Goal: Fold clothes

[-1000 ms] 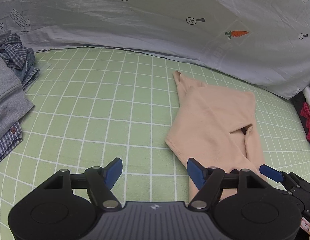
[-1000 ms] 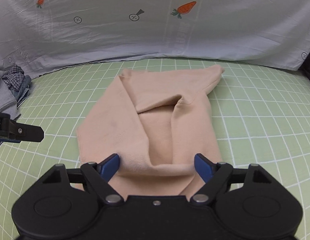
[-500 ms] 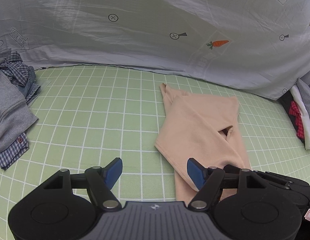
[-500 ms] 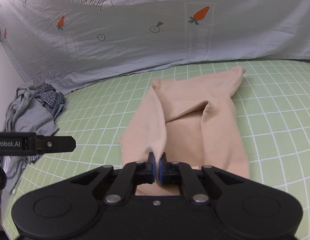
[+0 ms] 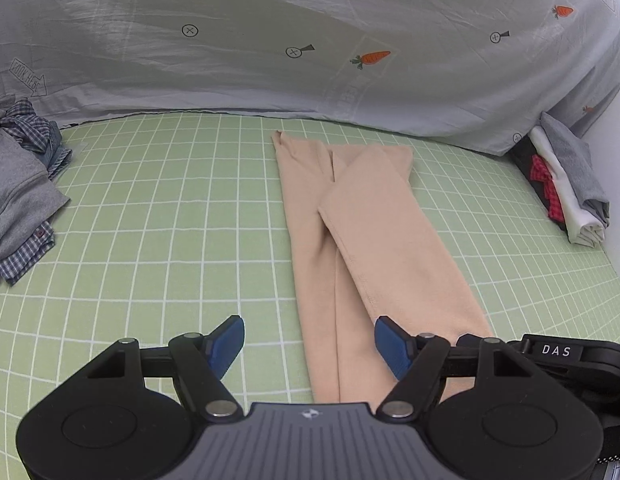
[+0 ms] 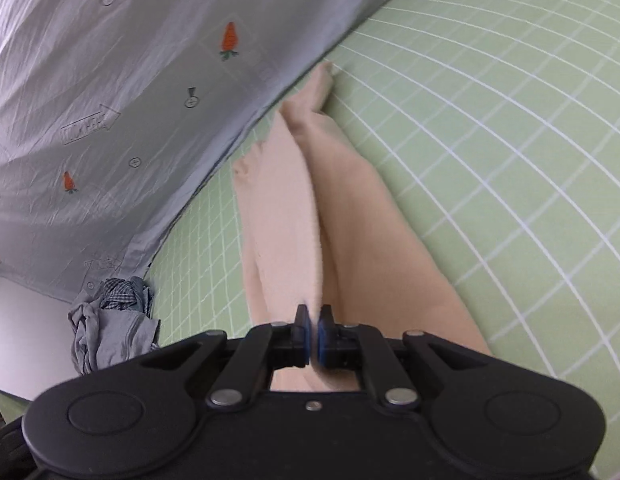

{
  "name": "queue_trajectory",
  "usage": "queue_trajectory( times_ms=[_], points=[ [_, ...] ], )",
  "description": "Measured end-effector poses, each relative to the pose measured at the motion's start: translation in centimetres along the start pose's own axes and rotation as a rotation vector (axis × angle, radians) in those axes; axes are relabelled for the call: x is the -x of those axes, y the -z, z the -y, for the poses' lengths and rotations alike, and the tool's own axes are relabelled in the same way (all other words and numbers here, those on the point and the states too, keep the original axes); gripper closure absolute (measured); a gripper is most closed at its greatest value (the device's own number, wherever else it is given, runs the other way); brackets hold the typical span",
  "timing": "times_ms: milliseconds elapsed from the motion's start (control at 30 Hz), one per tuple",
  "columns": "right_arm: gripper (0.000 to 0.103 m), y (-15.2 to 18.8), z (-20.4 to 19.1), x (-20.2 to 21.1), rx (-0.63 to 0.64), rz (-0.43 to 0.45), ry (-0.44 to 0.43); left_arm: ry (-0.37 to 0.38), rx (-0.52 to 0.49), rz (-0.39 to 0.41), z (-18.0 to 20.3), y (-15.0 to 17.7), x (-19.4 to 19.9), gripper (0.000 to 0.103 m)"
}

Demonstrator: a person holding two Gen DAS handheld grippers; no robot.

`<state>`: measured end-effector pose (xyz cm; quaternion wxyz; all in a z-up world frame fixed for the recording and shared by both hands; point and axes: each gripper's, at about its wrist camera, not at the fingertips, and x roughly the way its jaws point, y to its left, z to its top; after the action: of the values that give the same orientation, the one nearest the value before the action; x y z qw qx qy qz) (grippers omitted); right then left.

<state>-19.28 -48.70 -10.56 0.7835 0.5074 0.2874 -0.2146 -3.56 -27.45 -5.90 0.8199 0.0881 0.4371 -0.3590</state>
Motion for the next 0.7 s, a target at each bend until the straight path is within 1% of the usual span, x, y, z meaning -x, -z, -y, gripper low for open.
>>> queue_trajectory(
  times_ms=[33,100,133,200,267,333,367,400,433,467,500,533,633,700],
  points=[
    [0.092,0.3,0.6,0.1,-0.017,-0.003,0.021,0.0,-0.001,-0.005,0.2,0.5,0.2,0.03],
    [0.092,0.8,1.5,0.5,-0.023,-0.005,0.059,-0.003,0.005,-0.02,0.3,1.4,0.4,0.03],
    [0.09,1.0,1.9,0.7,-0.018,-0.004,0.077,-0.005,0.008,-0.027,0.4,1.8,0.5,0.03],
    [0.086,1.5,2.2,1.3,0.013,-0.005,0.108,-0.012,0.016,-0.051,0.6,2.6,0.3,0.03],
    [0.079,1.9,2.2,1.9,0.064,-0.002,0.145,-0.023,0.025,-0.083,0.7,3.4,-0.1,0.03],
    [0.065,2.1,2.1,2.4,0.126,0.0,0.19,-0.035,0.036,-0.115,0.8,4.2,-0.6,0.03],
    [0.061,2.1,2.1,2.5,0.152,0.001,0.209,-0.037,0.04,-0.13,0.8,4.6,-0.9,0.03],
    [0.055,2.1,2.0,2.6,0.179,0.001,0.228,-0.04,0.042,-0.144,0.9,5.0,-1.3,0.03],
    [0.046,2.1,1.9,2.6,0.205,0.0,0.242,-0.045,0.042,-0.157,1.0,5.4,-1.6,0.03],
    [0.041,2.2,1.9,2.6,0.23,-0.001,0.255,-0.05,0.042,-0.17,1.1,5.8,-2.0,0.03],
    [0.031,2.2,1.8,2.6,0.257,-0.004,0.266,-0.055,0.041,-0.183,1.2,6.1,-2.4,0.03],
    [0.029,2.2,1.7,2.5,0.282,-0.004,0.27,-0.06,0.039,-0.192,1.4,6.4,-2.8,0.03],
    [0.027,2.2,1.2,1.7,0.372,-0.007,0.271,-0.072,0.03,-0.213,1.8,7.3,-4.1,0.03],
    [0.026,2.2,1.0,1.1,0.413,-0.006,0.272,-0.079,0.007,-0.21,2.2,7.6,-4.7,0.03]
  ],
)
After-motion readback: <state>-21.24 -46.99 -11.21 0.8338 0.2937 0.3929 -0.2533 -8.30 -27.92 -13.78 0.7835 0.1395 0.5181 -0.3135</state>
